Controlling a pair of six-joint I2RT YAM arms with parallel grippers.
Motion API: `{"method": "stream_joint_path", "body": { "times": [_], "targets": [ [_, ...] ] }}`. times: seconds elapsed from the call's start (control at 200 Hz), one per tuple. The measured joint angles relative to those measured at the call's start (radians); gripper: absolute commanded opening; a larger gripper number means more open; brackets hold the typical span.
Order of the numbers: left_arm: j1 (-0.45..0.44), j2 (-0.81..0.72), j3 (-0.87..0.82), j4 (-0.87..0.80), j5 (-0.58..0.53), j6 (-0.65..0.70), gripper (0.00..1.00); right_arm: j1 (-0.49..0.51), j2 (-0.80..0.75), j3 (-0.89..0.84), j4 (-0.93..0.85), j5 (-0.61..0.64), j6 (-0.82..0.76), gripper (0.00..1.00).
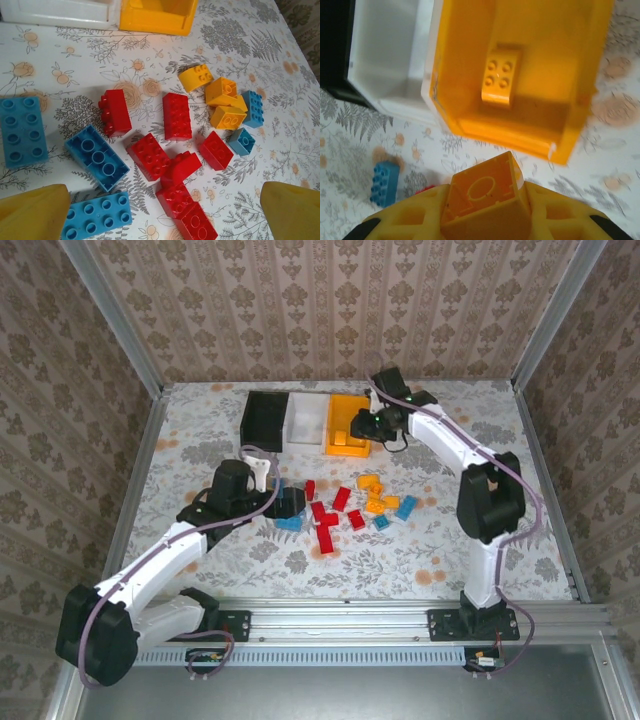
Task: Sort the legos into containers by color
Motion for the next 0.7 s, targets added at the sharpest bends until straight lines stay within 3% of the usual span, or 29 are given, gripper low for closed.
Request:
{"method": "stream_joint_path", "body": {
  "times": [0.355, 0.7],
  "targets": [
    [0.034, 0.0, -0.019, 0.0, 0.021, -0.013, 1.0, 0.005, 0.323, 0.383, -0.092, 0.03, -0.004, 0.27],
    [0.043, 0.0, -0.023, -0.003, 0.033, -0.018, 1.0, 0.007, 0.384, 0.446, -0.138, 0.058, -0.003, 0.4]
  ]
}}
